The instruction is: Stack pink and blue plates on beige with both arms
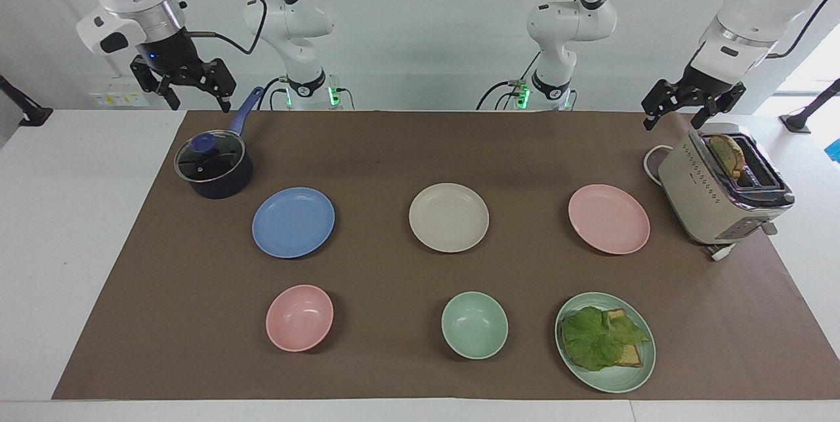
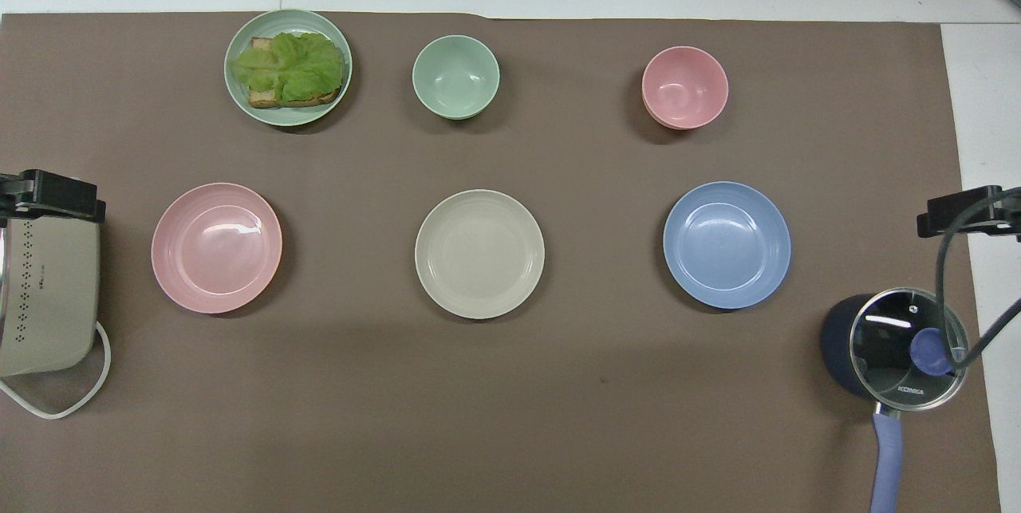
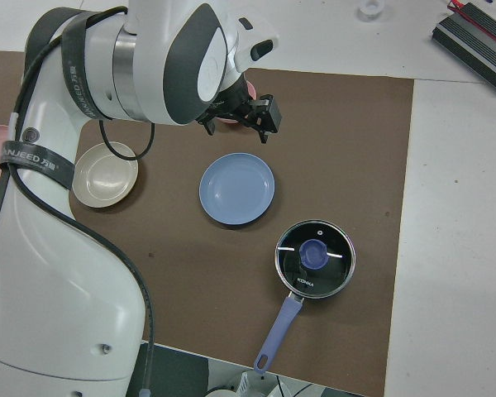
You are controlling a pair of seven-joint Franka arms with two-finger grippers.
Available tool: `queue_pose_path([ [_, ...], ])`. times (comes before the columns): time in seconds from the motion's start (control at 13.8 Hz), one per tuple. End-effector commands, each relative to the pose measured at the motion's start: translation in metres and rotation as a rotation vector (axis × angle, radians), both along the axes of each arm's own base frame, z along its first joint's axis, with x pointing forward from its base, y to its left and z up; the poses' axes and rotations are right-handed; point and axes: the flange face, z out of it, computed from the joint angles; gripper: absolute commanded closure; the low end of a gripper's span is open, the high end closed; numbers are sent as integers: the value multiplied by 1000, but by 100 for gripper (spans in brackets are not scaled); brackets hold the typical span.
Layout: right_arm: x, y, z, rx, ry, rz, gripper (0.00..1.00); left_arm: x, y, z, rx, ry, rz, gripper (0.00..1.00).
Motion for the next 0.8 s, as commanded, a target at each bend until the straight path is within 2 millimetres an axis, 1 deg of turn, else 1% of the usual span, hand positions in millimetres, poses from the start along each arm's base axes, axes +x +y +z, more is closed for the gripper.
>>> queue_pose_path([
  [0.0, 0, -3, -1, 1, -1, -5, 0, -2, 4, 1, 7, -11, -7, 0],
  [0.36, 0, -4, 0, 7, -2, -7, 0, -2, 5, 0, 7, -13, -6, 0],
  [0.43, 0, -7, -1, 10, 3, -13, 0, -4, 8, -6, 7, 0, 5, 0],
  [0.51, 0, -12, 0, 10, -2, -24, 0, -6, 11, -20, 6, 18, 14, 0],
  [0.58, 0, -12, 0, 10, -2, -24, 0, -3, 10, -32, 6, 15, 11, 0],
  [0.65, 0, -9, 0, 10, 0, -20, 0, -1, 11, -48, 6, 17, 12, 0],
  [0.72, 0, -9, 0, 9, -2, -13, 0, 0, 18, -66, 7, 17, 21, 0],
])
